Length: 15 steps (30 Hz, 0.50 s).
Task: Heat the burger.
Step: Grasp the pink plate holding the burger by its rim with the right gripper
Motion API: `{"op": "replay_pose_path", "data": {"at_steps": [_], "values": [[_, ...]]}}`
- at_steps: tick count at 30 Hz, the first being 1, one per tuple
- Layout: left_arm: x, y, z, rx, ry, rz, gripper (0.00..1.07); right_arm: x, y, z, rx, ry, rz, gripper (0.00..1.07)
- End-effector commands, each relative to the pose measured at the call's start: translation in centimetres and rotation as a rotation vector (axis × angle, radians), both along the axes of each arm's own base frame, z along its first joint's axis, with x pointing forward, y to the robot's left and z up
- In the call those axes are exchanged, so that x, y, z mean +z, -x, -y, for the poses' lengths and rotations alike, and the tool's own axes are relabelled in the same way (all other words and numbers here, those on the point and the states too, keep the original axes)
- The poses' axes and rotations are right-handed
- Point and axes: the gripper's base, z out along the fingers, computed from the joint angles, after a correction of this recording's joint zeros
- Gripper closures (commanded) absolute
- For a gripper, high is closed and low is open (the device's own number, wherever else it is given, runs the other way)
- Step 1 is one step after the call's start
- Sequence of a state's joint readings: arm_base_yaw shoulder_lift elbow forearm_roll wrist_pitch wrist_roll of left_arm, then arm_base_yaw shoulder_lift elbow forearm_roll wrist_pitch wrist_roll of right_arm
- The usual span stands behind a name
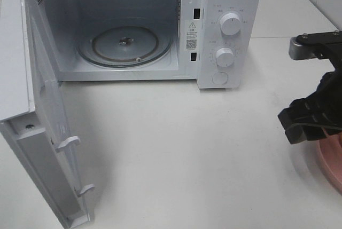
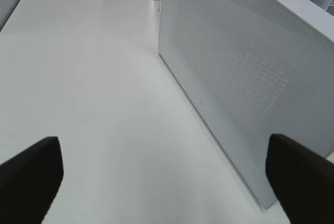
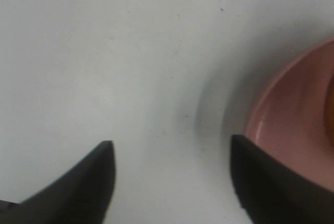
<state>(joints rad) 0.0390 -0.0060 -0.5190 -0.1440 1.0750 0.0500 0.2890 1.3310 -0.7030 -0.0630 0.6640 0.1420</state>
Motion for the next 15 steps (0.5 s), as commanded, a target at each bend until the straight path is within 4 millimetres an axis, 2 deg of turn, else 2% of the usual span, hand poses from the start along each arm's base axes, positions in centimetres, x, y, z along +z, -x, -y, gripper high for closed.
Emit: {"op": "replay_pose_path", "data": {"at_steps": [1,15], "values": [[0.00,0.20,0.05,-0.005,0.006,0.018,0.09,-0.02,0.47,1.05,-0.009,0.093,-0.051,0.04],[0.00,0.20,0.05,-0.005,0.006,0.018,0.09,-0.60,0.48,1.21,-0.052,0.115,-0.100,0.08]]}}
